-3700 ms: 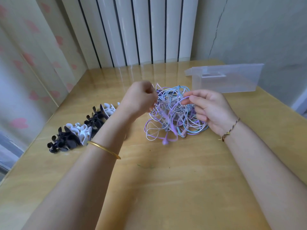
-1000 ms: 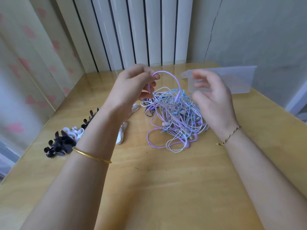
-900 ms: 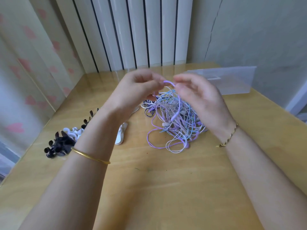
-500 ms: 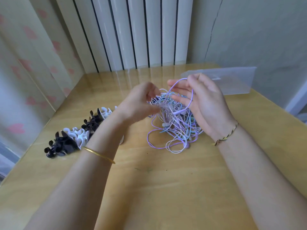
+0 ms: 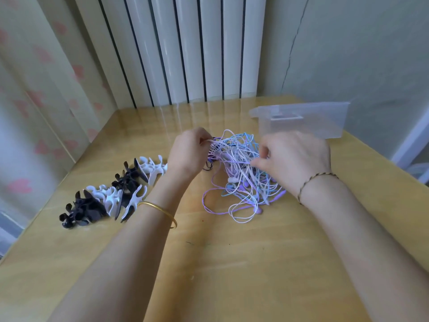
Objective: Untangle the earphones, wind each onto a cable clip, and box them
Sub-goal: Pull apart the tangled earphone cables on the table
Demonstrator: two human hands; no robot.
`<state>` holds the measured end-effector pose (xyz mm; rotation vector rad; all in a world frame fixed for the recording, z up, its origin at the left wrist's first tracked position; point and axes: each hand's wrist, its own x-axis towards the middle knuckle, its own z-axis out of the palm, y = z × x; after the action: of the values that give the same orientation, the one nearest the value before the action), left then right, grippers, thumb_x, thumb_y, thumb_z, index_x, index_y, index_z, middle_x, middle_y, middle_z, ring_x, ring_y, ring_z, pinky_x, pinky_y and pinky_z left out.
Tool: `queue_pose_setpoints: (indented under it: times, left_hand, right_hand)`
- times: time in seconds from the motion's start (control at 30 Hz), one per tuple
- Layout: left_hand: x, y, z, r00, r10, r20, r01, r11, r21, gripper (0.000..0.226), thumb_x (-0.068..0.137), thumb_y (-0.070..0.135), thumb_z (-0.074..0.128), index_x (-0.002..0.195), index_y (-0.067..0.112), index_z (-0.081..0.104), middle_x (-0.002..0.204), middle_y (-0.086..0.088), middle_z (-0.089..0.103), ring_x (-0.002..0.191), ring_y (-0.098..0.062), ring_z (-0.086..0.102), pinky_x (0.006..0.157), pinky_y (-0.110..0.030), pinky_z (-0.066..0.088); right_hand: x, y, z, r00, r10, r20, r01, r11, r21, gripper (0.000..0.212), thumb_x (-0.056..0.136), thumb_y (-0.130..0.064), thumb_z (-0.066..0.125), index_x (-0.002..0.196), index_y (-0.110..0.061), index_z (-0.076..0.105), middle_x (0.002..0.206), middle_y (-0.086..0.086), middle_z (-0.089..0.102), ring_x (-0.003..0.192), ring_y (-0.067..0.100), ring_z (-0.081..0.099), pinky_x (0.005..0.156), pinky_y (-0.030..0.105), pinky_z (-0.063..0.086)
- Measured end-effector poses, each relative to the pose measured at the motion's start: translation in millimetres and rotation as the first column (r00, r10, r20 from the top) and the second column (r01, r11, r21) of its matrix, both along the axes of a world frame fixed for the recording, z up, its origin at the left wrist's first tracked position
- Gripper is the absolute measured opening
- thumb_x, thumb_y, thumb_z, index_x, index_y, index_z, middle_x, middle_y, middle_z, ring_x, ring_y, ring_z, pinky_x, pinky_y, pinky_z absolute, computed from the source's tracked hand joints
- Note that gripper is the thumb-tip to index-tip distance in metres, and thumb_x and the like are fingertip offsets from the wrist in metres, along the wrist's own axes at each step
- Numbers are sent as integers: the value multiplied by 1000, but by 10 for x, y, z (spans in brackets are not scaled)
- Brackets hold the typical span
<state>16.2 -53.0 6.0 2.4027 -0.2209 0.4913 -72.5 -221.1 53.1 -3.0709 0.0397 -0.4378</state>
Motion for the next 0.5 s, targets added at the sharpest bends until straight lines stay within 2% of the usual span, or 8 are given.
queue_pose_setpoints:
  times: [0.1,0.17,0.2,0.23,0.27,0.33,0.43,0.5]
  left_hand:
    - [25,-15,29,999,46,11,-46,999,0,22,85,8,52,96,13,70,99,-5,70,95,-25,61,71,-26,42]
    - [50,-16,18,998,63,8,-63,998,3,24,85,7,50,96,14,70,100,-5,70,96,-26,60,75,-30,47]
    - [62,-20,9,998,61,2,-61,998,7,23,85,7,50,97,14,69,100,-5,69,96,-26,60,76,-30,47]
    - [71,-26,-3,999,46,-1,-46,999,12,23,85,7,51,98,15,68,101,-5,68,96,-26,59,76,-29,47]
    - [73,-35,-10,1000,18,6,-18,1000,16,23,84,7,53,101,15,67,103,-6,66,97,-26,58,77,-28,44]
    - [60,-52,-10,996,-50,72,49,999,21,27,79,4,57,103,16,61,105,-8,60,100,-27,53,80,-27,37]
    - [-35,-90,31,955,-203,216,202,979,27,27,68,3,54,90,19,57,100,-1,56,96,-23,48,80,-24,28]
    - [-88,-121,65,921,-316,226,323,946,6,24,68,-1,55,83,17,60,94,2,52,88,-18,48,77,-19,33]
  right_hand:
    - [-41,-11,72,1000,-27,-12,27,999,-46,22,87,-46,61,83,-25,55,99,0,66,104,24,54,65,26,29]
    - [-49,-43,102,999,10,37,-9,1000,-28,20,87,-44,62,86,-24,61,98,0,66,103,24,54,66,26,31]
    - [-41,-54,112,995,50,86,-54,997,46,18,86,-43,63,86,-25,65,93,-1,66,98,23,55,65,27,33]
    - [-29,-48,122,986,102,129,-126,972,200,15,85,-40,64,82,-25,66,86,-3,66,91,20,56,65,28,36]
    - [3,-29,124,970,169,176,-228,885,407,13,84,-36,67,76,-25,66,80,-4,66,83,17,57,66,30,41]
    - [76,24,136,910,266,319,-415,555,721,14,84,-21,68,70,-22,66,73,-2,66,70,11,57,68,29,46]
    - [112,119,210,862,258,436,-484,163,860,16,92,-8,57,77,-12,62,80,5,65,59,-5,53,58,8,38]
    - [137,166,268,867,243,434,-438,-42,898,21,97,-10,48,77,-15,54,80,6,68,66,-2,60,62,11,39]
